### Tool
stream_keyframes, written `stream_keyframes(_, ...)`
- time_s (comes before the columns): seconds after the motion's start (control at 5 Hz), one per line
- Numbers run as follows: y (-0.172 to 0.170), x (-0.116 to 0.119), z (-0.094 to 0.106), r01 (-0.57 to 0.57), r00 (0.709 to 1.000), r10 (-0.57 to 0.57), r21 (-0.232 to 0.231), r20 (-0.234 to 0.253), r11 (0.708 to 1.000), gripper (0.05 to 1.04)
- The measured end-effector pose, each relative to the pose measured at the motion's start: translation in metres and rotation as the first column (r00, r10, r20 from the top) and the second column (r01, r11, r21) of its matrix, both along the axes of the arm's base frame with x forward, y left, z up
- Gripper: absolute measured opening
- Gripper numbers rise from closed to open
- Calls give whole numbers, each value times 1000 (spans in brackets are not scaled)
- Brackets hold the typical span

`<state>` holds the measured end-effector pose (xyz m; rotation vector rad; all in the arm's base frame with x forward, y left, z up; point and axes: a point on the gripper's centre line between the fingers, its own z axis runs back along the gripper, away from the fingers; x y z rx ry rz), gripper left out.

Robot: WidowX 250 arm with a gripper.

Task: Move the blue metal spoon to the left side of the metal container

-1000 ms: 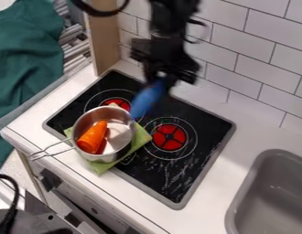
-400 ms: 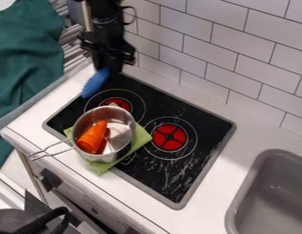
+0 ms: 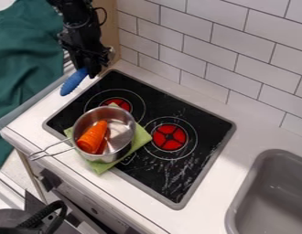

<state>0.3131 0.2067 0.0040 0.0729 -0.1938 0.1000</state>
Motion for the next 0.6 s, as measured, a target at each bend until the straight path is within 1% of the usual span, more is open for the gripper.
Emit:
stream_keyframes(0.2,-4,-6,-9,30,999,-30,-4,-14,1000,321)
stream_keyframes(0.4,-14,-23,-26,-7,998,6,-10,-63,1000,321)
stream_keyframes(0.6,-19,-27,-46,-75,990,72,-21,-125,997,321)
